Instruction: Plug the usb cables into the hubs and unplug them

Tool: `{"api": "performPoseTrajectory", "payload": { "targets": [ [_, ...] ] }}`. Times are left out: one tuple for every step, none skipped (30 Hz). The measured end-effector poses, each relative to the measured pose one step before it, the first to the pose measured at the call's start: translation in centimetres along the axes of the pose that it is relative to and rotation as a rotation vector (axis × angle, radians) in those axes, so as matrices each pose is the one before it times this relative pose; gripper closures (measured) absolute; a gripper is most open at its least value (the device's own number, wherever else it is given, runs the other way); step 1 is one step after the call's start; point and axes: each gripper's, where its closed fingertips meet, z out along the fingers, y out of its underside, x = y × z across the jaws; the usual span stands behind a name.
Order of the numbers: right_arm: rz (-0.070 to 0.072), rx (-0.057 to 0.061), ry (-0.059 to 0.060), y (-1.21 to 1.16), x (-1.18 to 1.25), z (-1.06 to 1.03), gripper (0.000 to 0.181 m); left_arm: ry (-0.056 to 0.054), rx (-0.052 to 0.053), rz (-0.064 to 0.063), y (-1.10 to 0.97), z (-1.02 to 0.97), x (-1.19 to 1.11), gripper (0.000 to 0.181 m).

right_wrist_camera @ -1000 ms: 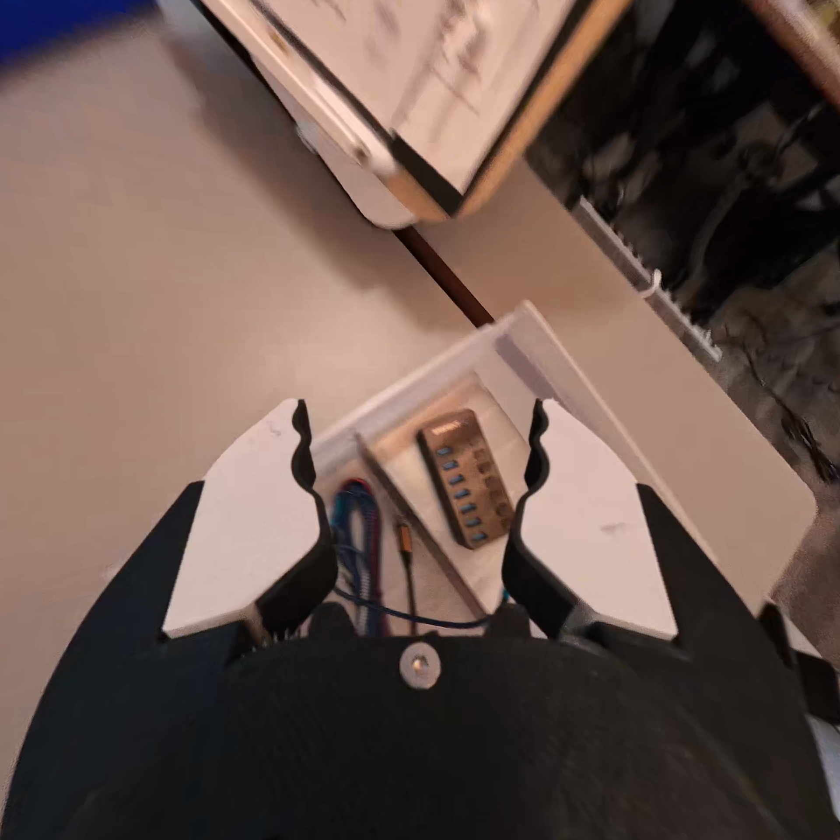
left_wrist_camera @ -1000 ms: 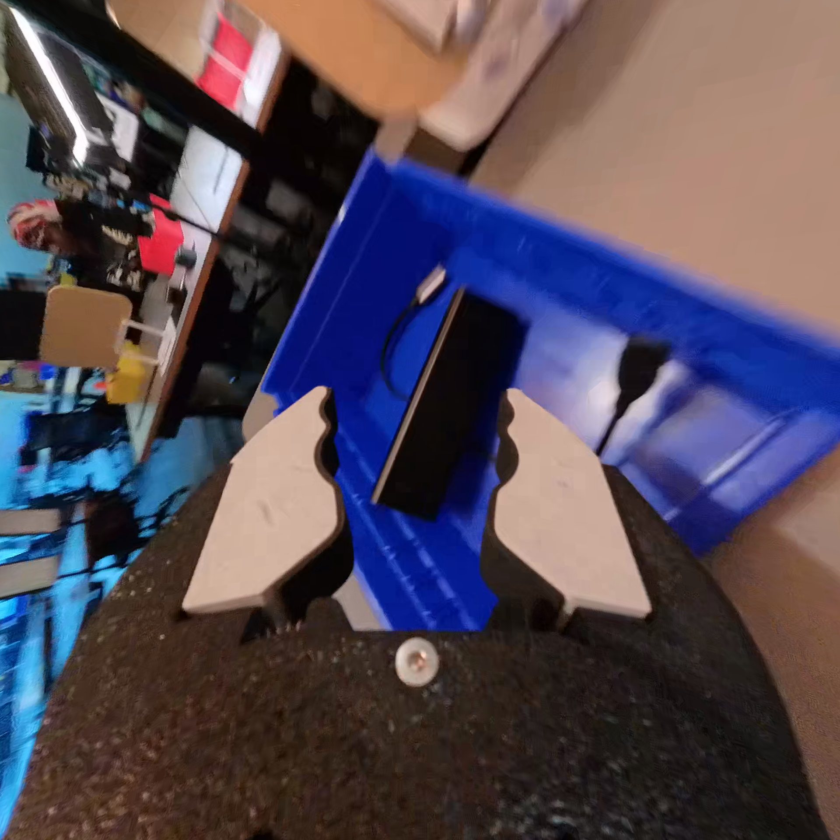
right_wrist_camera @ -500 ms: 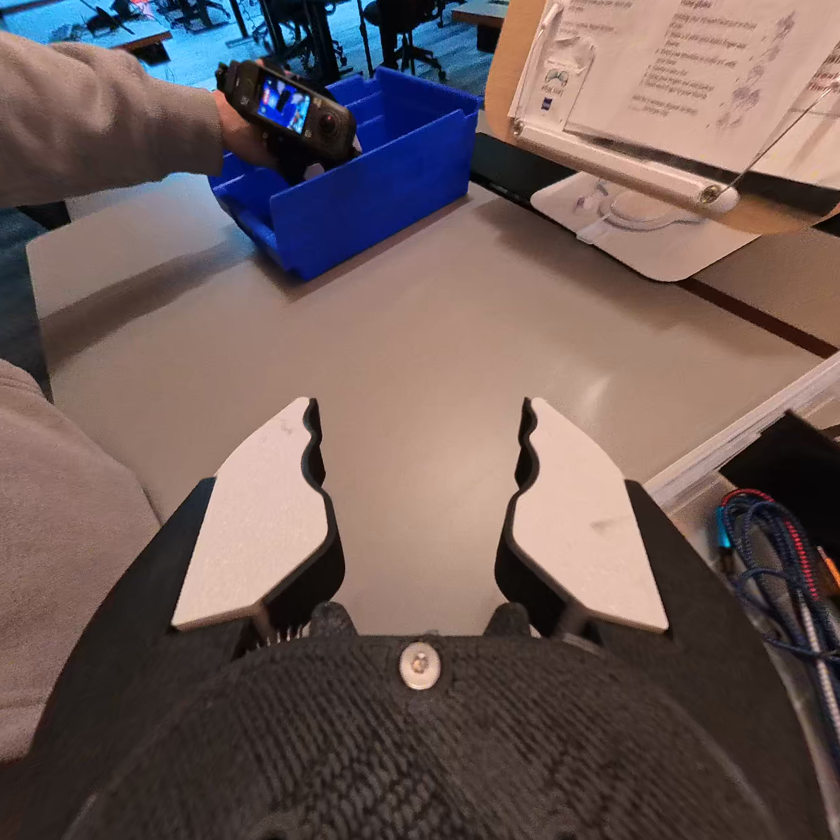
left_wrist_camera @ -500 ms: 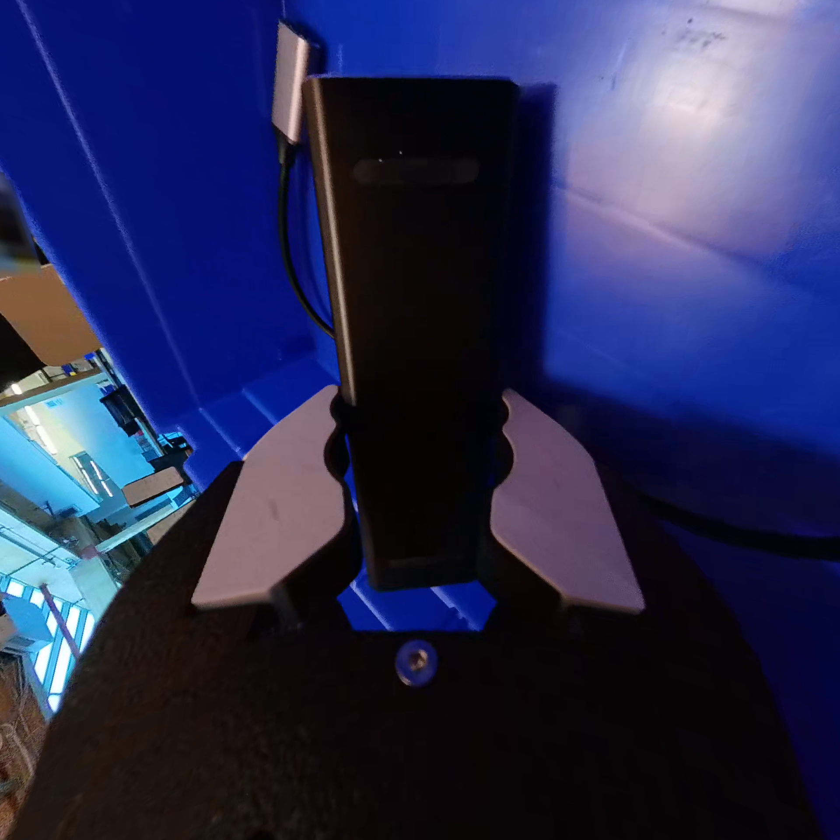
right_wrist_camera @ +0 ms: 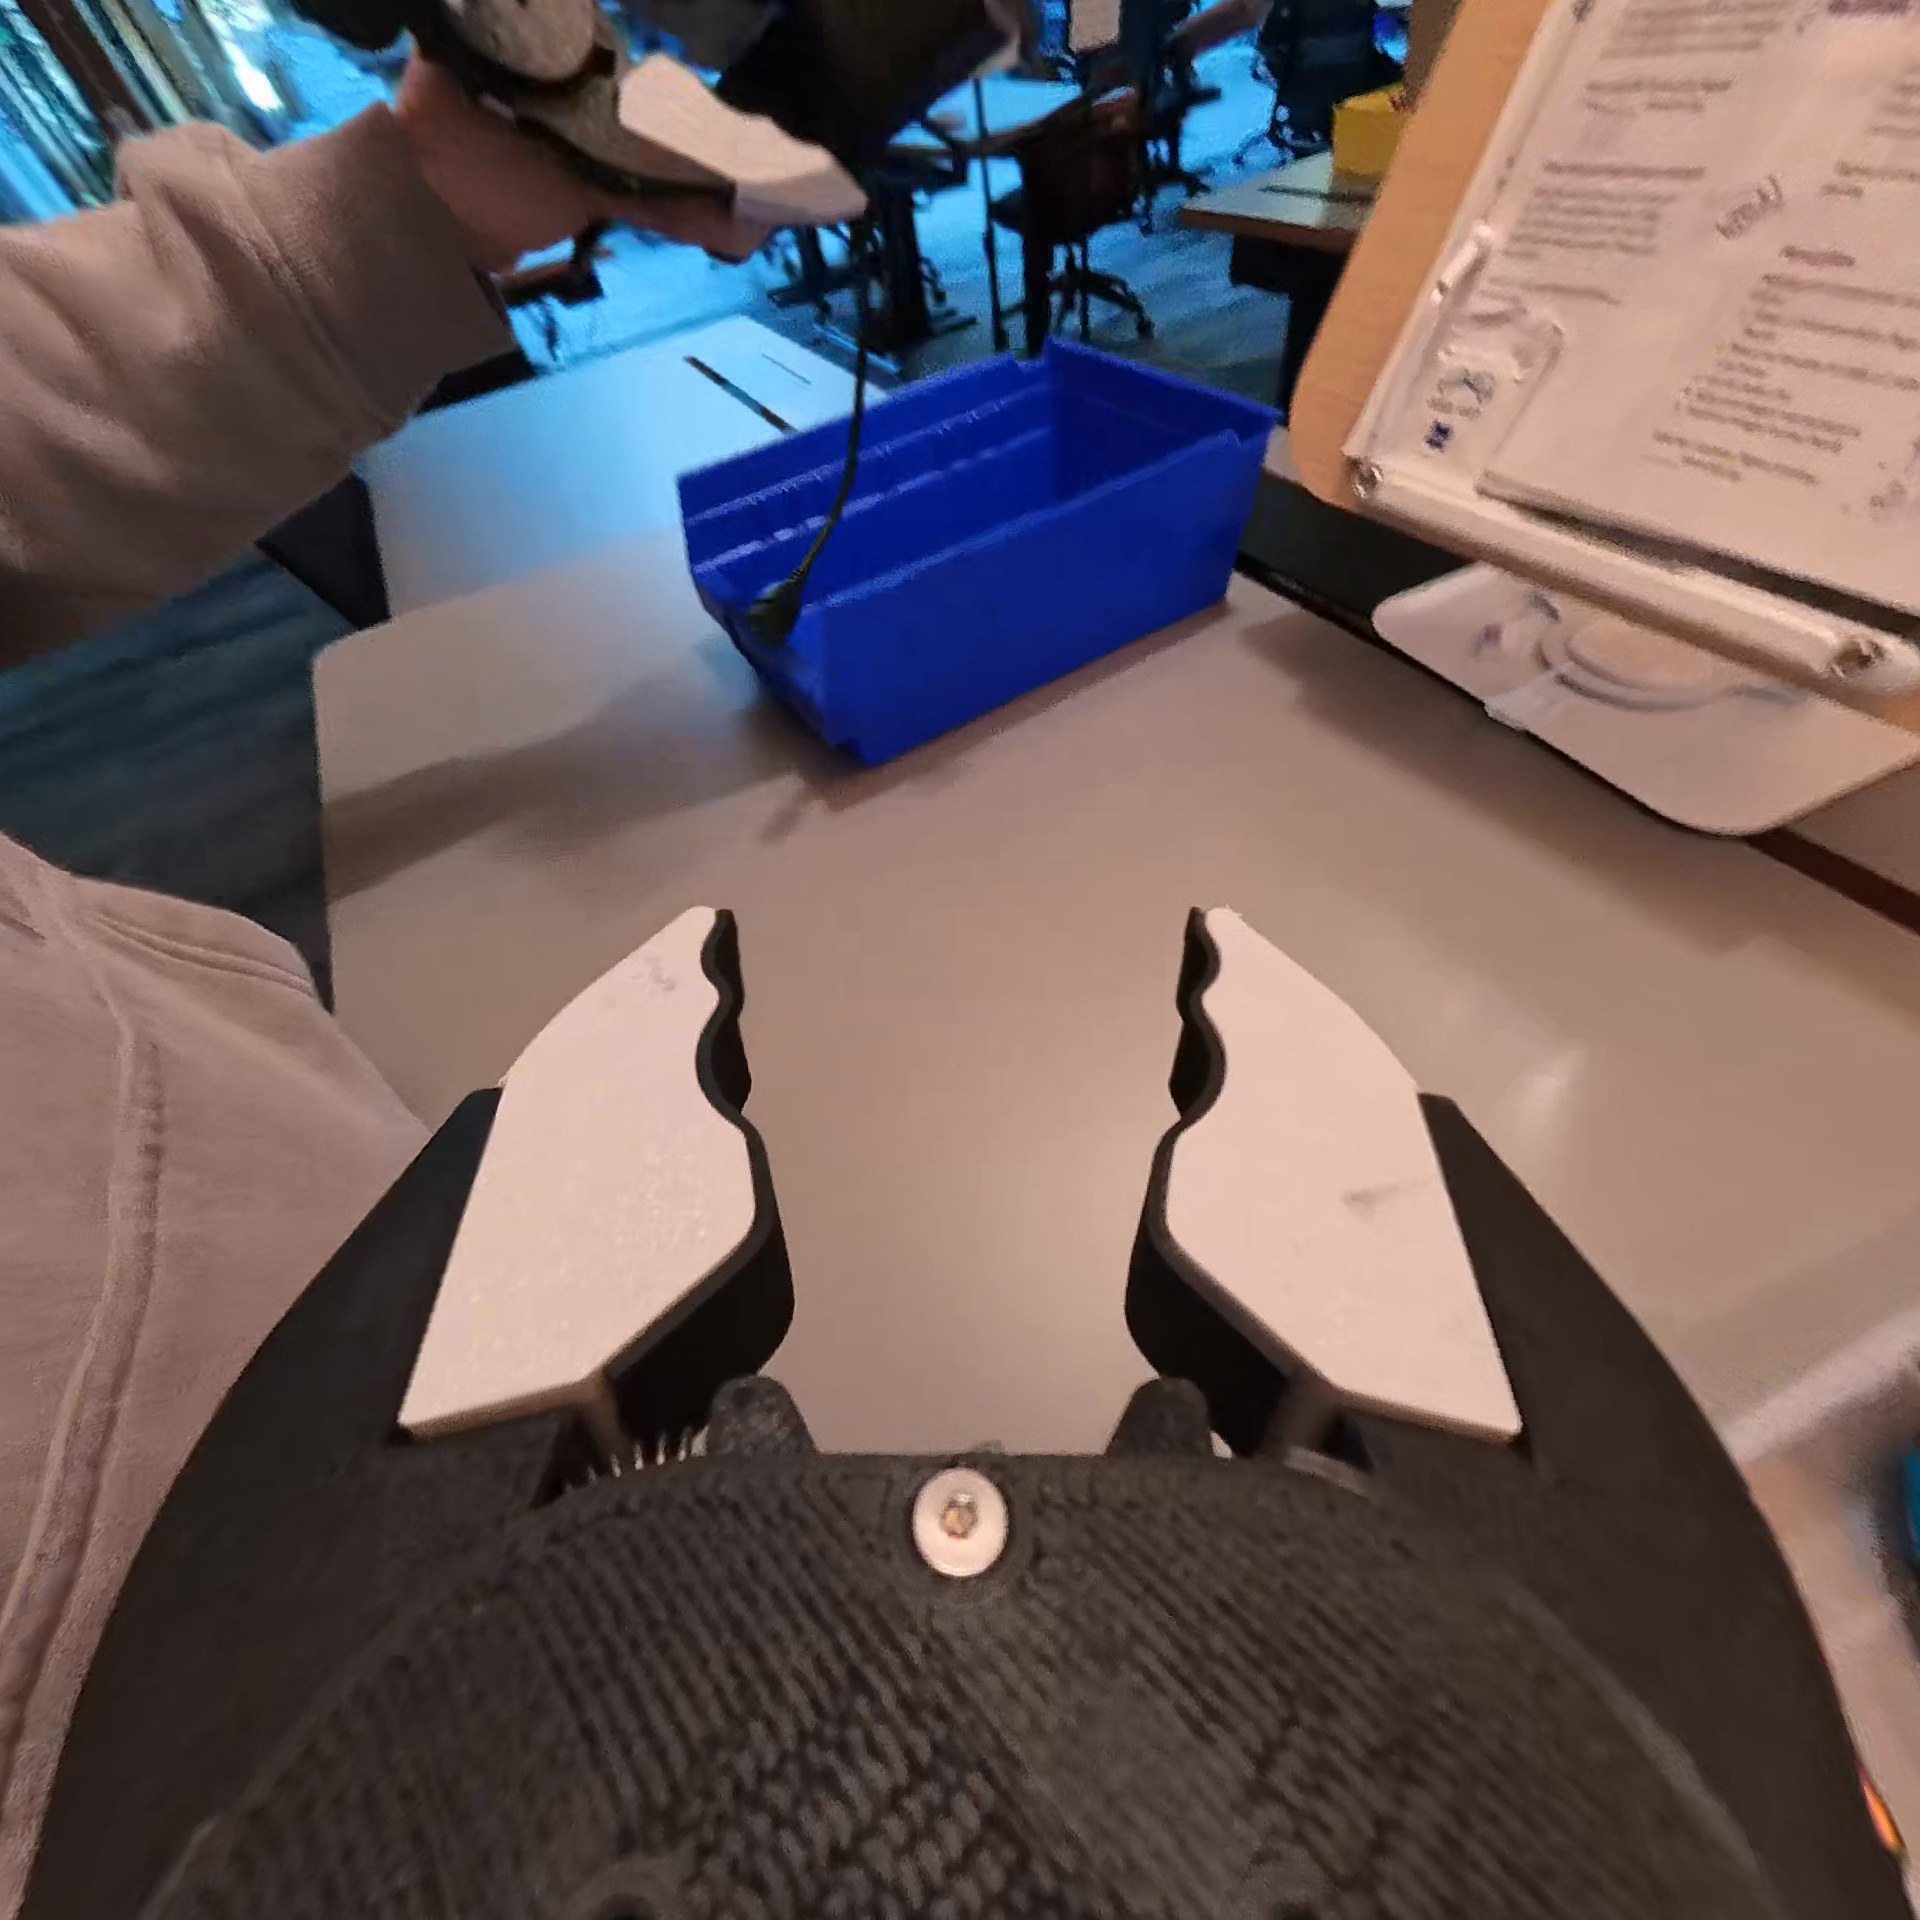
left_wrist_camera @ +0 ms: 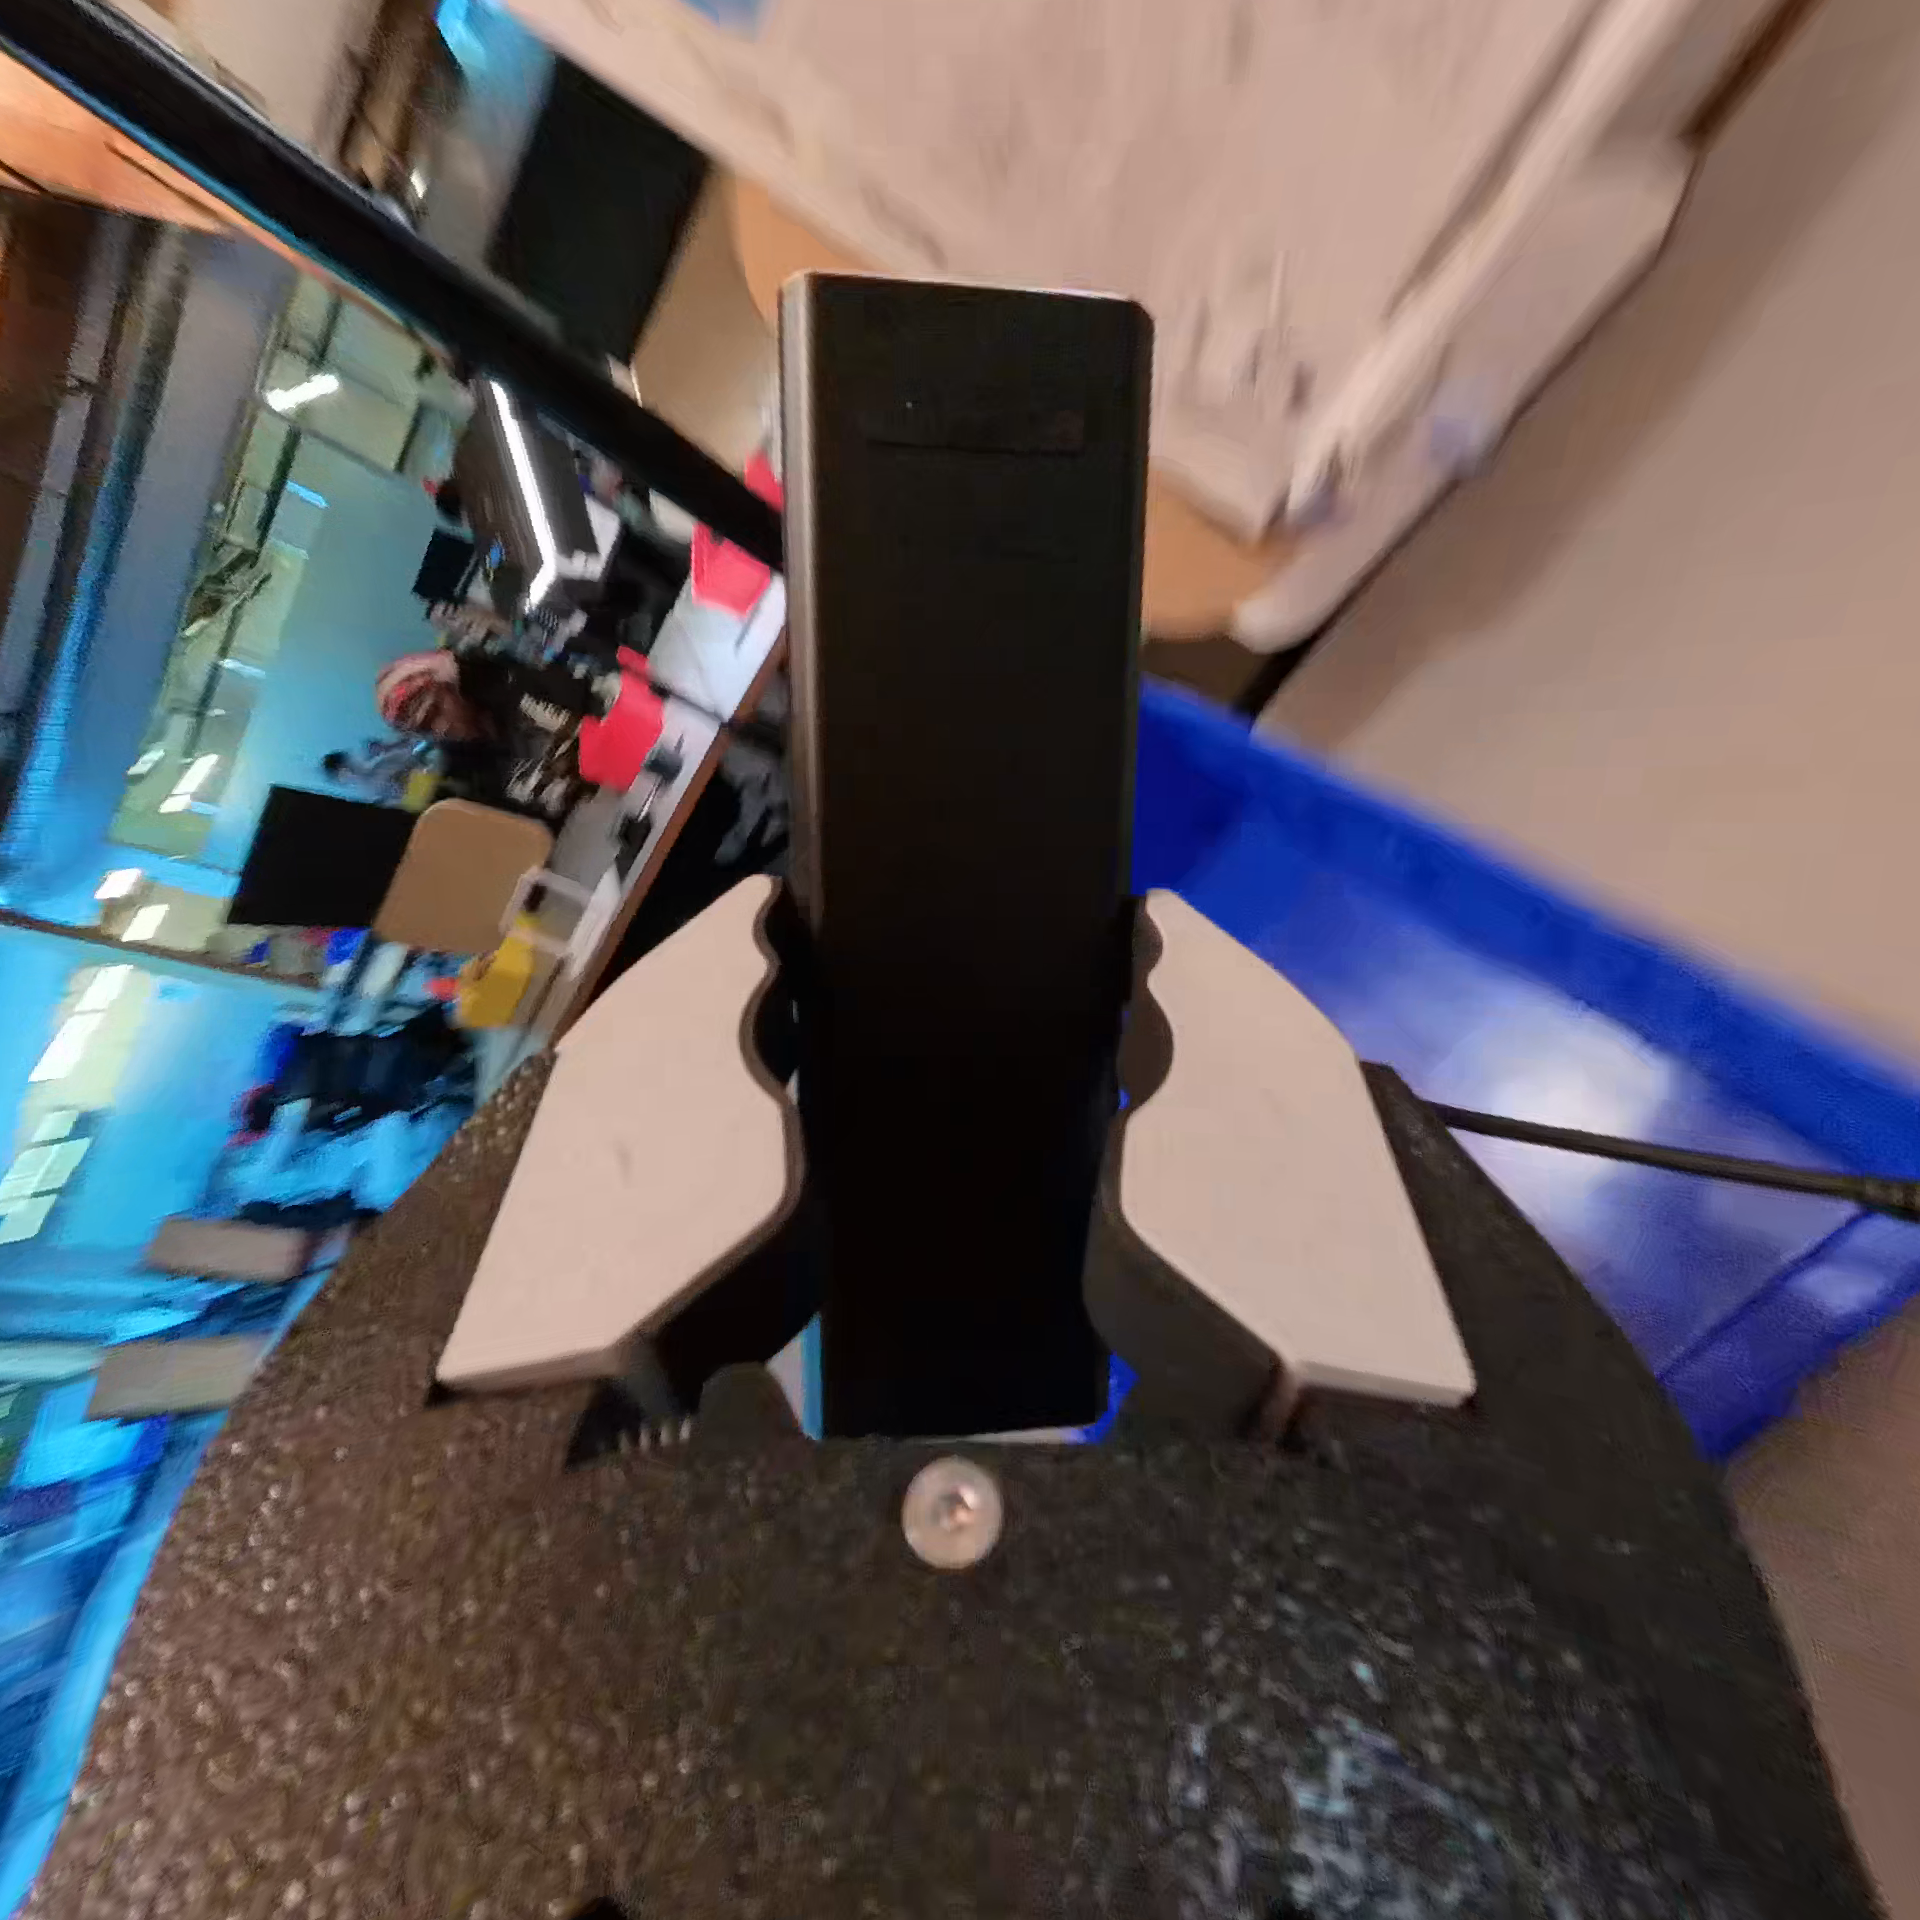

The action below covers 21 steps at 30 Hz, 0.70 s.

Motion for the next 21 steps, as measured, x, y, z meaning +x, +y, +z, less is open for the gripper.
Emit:
{"api": "performPoseTrajectory", "payload": {
  "targets": [
    [-0.0111,0.021,-0.0226,-0.953,-0.433,0.387,0.101,0.0414,0.0946,-0.0879,-2.003,-1.367,-0.158,0.121],
    [-0.0156,0.0216,-0.0239,-1.066,-0.455,0.405,0.101,0.0523,0.1054,-0.1037,-2.131,-1.147,0.236,0.121],
    [-0.0213,0.0222,-0.0234,-1.142,-0.434,0.442,0.101,0.0685,0.108,-0.1108,-2.063,-0.874,0.667,0.121],
    [-0.0231,0.0218,-0.0211,-1.207,-0.395,0.47,0.102,0.0821,0.1008,-0.1043,-1.761,-0.566,1.052,0.121],
    [-0.0266,0.0196,-0.0194,-1.265,-0.365,0.478,0.102,0.0787,0.0938,-0.0979,-1.368,-0.252,1.191,0.121],
    [-0.0339,0.0185,-0.0219,-1.294,-0.401,0.487,0.102,0.0834,0.0901,-0.0867,-0.921,-0.011,1.371,0.121],
    [-0.0373,0.0137,-0.0171,-1.236,-0.279,0.478,0.102,0.0938,0.085,-0.074,-0.467,0.174,1.561,0.121],
    [-0.0336,0.0091,-0.0025,-1.193,0.008,0.456,0.102,0.0982,0.077,-0.0683,0.006,0.315,1.59,0.121],
    [-0.0255,0.0128,0.0011,-1.25,0.11,0.42,0.102,0.0905,0.0684,-0.0676,0.403,0.433,1.438,0.121],
    [-0.0144,0.0213,-0.0101,-1.358,-0.036,0.391,0.102,0.0781,0.0607,-0.0686,0.71,0.507,1.202,0.121],
    [-0.0037,0.0256,-0.0185,-1.401,-0.16,0.404,0.106,0.0668,0.0539,-0.0672,0.926,0.549,0.979,0.121],
    [0.0025,0.024,-0.0113,-1.397,-0.149,0.413,0.113,0.0594,0.0428,-0.0599,1.174,0.571,0.784,0.121],
    [-0.0021,0.0236,-0.0053,-1.285,-0.198,0.436,0.121,0.0535,0.0262,-0.0495,1.397,0.543,0.617,0.121],
    [-0.0083,0.0109,-0.005,-0.914,-0.239,0.487,0.127,0.0333,0.0174,-0.038,1.451,0.533,0.329,0.121],
    [-0.0136,-0.0164,-0.0075,-0.252,-0.168,0.531,0.13,0.0184,0.0069,-0.0275,1.453,0.534,0.147,0.121],
    [-0.0134,-0.0385,-0.0062,0.368,0.0,0.568,0.128,0.0148,-0.0065,-0.0166,1.42,0.511,0.118,0.121],
    [0.0009,-0.0444,-0.005,0.739,0.13,0.59,0.124,0.0116,-0.0185,-0.0108,1.346,0.505,0.104,0.121],
    [0.0217,-0.0419,-0.009,0.958,0.144,0.549,0.119,0.007,-0.0272,-0.008,1.208,0.493,0.053,0.121],
    [0.0369,-0.0308,-0.0195,0.979,0.038,0.485,0.115,0.011,-0.0319,-0.0022,1.023,0.459,0.145,0.121],
    [0.0375,-0.0089,-0.0269,0.739,-0.108,0.337,0.116,0.0176,-0.0366,0.0066,0.852,0.386,0.267,0.121],
    [0.03,0.0106,-0.0266,0.525,-0.166,0.22,0.117,0.0146,-0.0386,0.0098,0.677,0.32,0.268,0.121]
  ]
}}
